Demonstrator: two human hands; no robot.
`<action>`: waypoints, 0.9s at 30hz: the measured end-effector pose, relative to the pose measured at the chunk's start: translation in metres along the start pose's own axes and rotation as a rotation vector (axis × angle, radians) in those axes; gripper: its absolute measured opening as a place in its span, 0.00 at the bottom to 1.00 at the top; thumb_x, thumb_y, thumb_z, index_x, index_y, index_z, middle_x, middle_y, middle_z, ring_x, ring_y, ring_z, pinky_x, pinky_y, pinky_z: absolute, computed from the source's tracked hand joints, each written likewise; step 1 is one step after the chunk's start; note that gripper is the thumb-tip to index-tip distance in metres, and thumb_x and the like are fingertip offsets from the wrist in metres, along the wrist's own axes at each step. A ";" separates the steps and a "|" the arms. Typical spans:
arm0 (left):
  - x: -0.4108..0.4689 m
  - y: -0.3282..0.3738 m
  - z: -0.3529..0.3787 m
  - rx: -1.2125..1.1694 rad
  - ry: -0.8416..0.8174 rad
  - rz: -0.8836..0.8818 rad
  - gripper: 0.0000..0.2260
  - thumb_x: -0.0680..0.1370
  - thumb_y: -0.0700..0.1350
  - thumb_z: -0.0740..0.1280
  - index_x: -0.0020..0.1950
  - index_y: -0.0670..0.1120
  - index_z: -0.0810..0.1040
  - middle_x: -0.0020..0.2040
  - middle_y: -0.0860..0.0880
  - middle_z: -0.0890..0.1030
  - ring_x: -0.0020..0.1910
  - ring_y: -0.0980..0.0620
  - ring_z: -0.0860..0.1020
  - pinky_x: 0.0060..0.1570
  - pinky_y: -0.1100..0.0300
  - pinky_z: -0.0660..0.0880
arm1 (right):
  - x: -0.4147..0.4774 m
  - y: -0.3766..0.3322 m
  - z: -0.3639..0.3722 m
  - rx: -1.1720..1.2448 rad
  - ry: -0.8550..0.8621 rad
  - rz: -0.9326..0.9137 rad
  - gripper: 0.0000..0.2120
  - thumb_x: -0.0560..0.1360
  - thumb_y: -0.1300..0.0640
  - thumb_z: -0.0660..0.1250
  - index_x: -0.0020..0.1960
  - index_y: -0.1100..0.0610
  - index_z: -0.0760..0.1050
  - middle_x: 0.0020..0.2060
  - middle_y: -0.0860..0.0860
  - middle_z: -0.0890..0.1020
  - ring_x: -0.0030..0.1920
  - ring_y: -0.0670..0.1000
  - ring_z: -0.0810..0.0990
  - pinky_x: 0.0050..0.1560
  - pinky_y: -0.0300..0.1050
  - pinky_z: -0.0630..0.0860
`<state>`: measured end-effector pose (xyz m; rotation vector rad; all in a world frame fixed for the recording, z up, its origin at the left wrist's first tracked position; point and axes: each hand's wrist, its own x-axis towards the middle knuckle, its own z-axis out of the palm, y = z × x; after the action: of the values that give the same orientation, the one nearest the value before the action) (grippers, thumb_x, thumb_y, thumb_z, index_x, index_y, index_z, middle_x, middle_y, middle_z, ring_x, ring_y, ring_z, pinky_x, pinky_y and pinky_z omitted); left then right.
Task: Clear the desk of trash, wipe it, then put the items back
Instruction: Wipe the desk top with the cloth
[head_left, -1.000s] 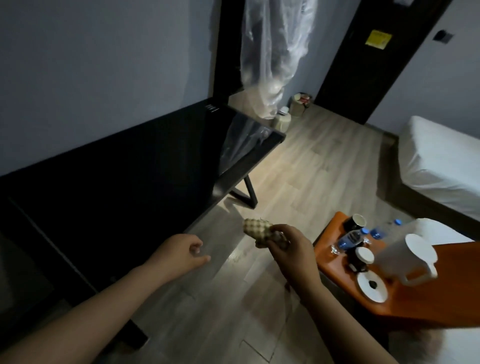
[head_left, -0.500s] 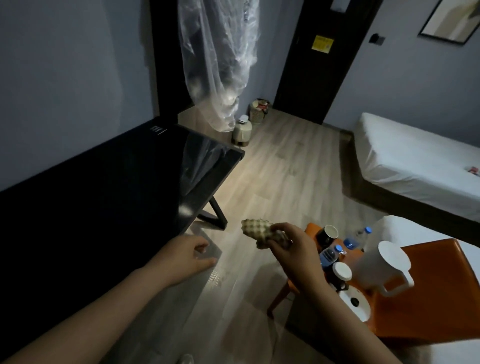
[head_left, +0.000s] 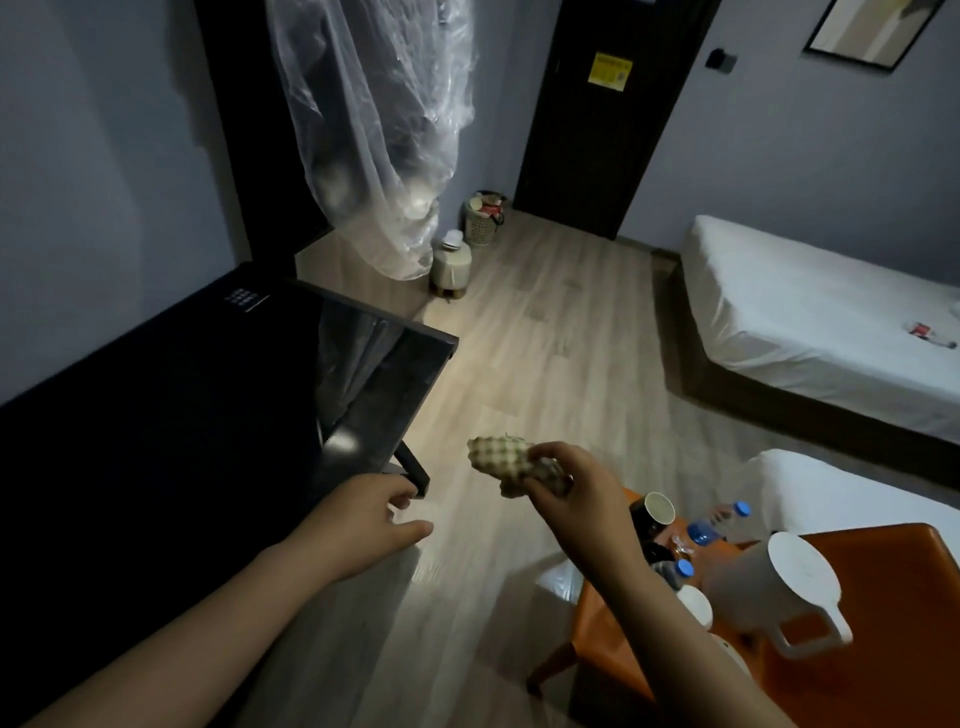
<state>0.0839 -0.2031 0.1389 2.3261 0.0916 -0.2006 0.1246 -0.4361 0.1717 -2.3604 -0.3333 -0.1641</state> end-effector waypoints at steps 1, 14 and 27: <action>0.013 0.002 0.000 0.003 -0.006 0.001 0.23 0.66 0.58 0.74 0.56 0.47 0.80 0.49 0.54 0.80 0.47 0.55 0.80 0.53 0.59 0.76 | 0.013 0.006 0.001 -0.003 0.004 0.008 0.13 0.71 0.56 0.72 0.56 0.53 0.78 0.46 0.43 0.77 0.47 0.44 0.75 0.43 0.30 0.70; 0.220 0.060 0.013 -0.006 0.071 -0.063 0.22 0.70 0.55 0.74 0.61 0.50 0.77 0.50 0.57 0.78 0.45 0.59 0.79 0.50 0.61 0.77 | 0.220 0.099 -0.022 0.058 0.001 -0.021 0.13 0.69 0.56 0.73 0.53 0.52 0.80 0.46 0.44 0.80 0.47 0.45 0.78 0.46 0.39 0.75; 0.399 0.055 -0.009 -0.140 0.150 -0.178 0.17 0.70 0.53 0.75 0.56 0.50 0.78 0.48 0.57 0.79 0.47 0.57 0.79 0.53 0.57 0.78 | 0.420 0.155 0.012 0.084 -0.120 -0.010 0.12 0.69 0.57 0.72 0.52 0.50 0.79 0.44 0.39 0.78 0.47 0.42 0.78 0.45 0.37 0.74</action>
<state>0.4851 -0.2329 0.1147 2.1904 0.3765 -0.1042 0.5719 -0.4554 0.1500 -2.2908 -0.4018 -0.0133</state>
